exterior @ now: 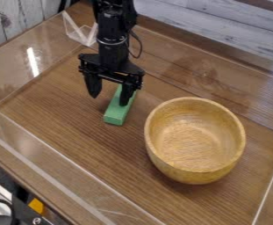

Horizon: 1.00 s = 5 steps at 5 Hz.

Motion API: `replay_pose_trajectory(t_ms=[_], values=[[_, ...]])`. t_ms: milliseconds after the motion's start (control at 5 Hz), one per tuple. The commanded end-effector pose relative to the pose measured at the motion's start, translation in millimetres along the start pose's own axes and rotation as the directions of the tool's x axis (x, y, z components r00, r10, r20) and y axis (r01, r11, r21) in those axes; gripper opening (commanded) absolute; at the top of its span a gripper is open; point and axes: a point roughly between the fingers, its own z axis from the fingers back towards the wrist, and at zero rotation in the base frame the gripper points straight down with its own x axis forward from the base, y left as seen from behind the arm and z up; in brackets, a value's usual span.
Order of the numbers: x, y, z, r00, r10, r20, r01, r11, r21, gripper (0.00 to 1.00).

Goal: Put the green block in the brown bowl

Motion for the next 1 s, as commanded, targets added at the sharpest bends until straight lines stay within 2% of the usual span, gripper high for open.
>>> replay_pose_trajectory(t_ms=[0, 600, 800], values=[[-1.1, 10, 7.8, 0.999, -0.049, 0.011, 0.049, 0.999, 0.011, 1.0], [1.9, 3, 3.1, 0.993, -0.114, -0.009, 0.114, 0.993, 0.008, 1.0], [-7.0, -5, 4.7, 0.994, -0.109, -0.011, 0.109, 0.994, 0.009, 1.0]])
